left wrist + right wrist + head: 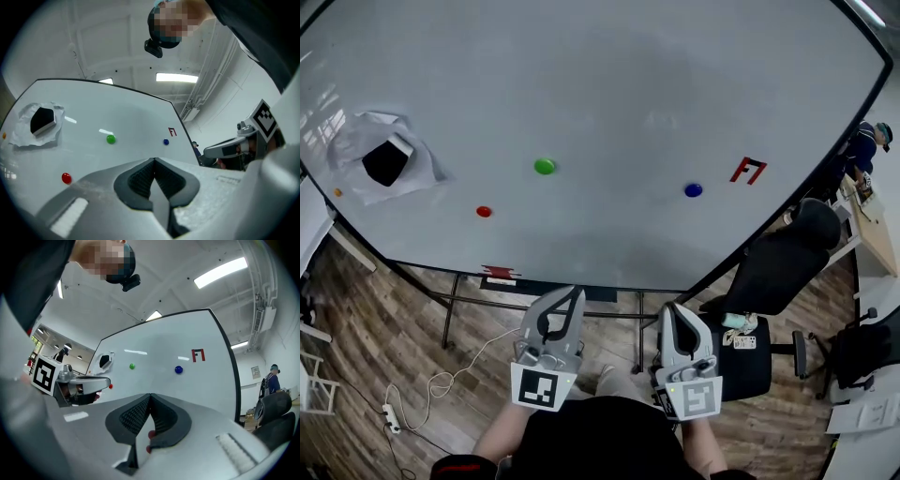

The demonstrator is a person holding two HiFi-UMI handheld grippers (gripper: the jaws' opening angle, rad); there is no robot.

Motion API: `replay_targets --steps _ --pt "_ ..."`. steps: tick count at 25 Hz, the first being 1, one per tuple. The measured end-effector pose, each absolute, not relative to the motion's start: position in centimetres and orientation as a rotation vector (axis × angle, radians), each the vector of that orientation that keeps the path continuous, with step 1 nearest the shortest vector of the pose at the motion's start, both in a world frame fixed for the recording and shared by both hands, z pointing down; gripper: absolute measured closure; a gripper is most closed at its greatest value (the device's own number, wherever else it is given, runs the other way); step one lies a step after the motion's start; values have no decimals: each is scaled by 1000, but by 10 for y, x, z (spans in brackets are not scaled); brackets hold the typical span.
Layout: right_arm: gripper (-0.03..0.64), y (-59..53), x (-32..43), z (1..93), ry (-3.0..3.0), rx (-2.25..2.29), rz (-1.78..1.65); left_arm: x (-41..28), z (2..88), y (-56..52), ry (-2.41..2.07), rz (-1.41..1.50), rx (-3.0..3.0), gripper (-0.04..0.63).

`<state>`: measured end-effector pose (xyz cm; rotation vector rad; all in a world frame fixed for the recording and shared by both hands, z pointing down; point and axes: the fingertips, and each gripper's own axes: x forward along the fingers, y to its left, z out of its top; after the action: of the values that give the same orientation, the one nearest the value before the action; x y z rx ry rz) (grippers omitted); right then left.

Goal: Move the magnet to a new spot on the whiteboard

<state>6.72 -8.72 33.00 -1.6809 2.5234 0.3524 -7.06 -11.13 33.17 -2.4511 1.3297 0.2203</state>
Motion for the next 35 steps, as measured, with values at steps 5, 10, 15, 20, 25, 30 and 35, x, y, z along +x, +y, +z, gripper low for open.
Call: replay_targets --steps 5,10,15,20,25,30,35 --pt "615 -96 75 333 2540 -1719 358 -59 327 -121 1310 238 -2456 594" --pt "615 -110 75 325 2540 -1713 388 -59 322 -133 1330 223 -2439 594" --pt "615 -131 74 308 2514 -1701 446 -65 319 -145 1354 223 -2427 594" --pt "615 -146 71 293 2514 -1703 535 -66 319 -158 1364 233 -2433 594" --pt "615 -163 74 277 2476 -1723 584 -64 319 -165 1344 242 -2445 594" --pt "615 -174 79 268 2461 -1741 640 -61 319 -173 1331 264 -2453 594" --pt "614 -186 85 266 2476 -1788 675 -55 322 -179 1315 284 -2474 594"
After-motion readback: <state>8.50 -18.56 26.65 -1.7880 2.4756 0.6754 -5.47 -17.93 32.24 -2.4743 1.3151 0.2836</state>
